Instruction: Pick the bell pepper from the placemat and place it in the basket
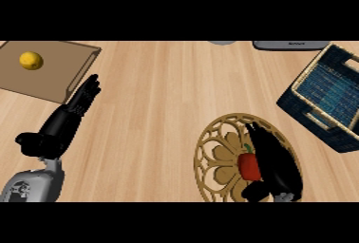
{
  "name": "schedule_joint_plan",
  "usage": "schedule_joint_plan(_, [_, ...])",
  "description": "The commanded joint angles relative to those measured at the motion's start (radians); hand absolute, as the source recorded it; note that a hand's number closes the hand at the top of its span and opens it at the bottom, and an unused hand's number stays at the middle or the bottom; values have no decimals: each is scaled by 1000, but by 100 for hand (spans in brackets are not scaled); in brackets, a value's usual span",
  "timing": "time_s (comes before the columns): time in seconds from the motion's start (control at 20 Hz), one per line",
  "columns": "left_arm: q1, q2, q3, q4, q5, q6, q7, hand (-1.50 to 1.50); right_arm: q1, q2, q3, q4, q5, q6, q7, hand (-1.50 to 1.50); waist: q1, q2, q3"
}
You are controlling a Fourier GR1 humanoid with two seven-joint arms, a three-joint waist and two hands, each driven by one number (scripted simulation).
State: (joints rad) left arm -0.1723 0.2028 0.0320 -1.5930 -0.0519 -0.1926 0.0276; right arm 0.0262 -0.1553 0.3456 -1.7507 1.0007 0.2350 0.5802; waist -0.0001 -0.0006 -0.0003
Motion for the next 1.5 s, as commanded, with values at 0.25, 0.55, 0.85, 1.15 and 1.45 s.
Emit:
schedule_joint_plan(0.25, [52,2,9,-32,-5,-38,-32,0,-37,-5,-50,88,-59,79,-74,150,2,0,0])
schedule_joint_plan(0.55, [-44,-13,26,71,-14,-23,-39,0,-22,7,13,183,18,11,-123,150,-2,2,0])
schedule_joint_plan(0.85, [17,-13,27,18,-6,-33,-19,0,-28,-39,83,103,105,50,-126,150,0,0,0])
schedule_joint_plan(1.15, [-7,-15,29,6,-14,-25,-8,0,-193,112,-11,105,146,91,113,150,6,1,0])
schedule_joint_plan(1.45, [14,-22,14,-10,-18,-32,-25,0,-462,153,-54,301,53,-101,405,150,29,4,1])
